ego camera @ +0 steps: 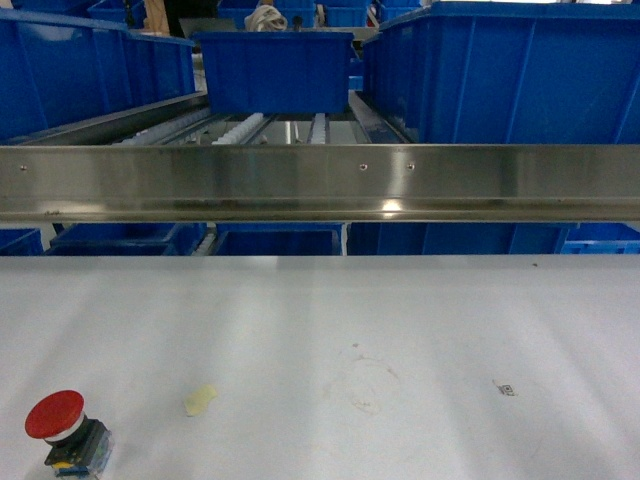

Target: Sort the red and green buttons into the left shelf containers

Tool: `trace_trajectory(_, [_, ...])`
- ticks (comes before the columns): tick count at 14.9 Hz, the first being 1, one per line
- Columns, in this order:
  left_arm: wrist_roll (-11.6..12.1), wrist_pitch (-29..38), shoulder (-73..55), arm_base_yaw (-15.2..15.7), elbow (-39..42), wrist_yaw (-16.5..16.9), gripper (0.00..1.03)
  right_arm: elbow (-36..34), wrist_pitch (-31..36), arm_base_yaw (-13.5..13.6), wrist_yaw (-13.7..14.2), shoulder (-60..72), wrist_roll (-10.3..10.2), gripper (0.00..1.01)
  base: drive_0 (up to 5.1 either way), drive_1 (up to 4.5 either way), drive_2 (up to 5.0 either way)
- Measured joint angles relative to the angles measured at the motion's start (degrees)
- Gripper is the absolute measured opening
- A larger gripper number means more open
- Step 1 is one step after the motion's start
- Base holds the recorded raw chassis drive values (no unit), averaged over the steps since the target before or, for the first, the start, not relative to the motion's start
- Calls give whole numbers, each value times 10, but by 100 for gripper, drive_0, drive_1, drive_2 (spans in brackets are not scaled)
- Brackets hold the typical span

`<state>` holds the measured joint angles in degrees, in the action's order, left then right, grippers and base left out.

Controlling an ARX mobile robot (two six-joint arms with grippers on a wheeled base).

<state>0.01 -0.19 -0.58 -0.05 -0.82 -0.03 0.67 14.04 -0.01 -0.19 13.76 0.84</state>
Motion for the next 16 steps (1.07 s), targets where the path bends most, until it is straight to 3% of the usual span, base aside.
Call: trace_trajectory(16, [0, 0, 0, 0, 0, 0, 98, 0, 0, 0, 0, 0, 0, 98, 0, 0, 0])
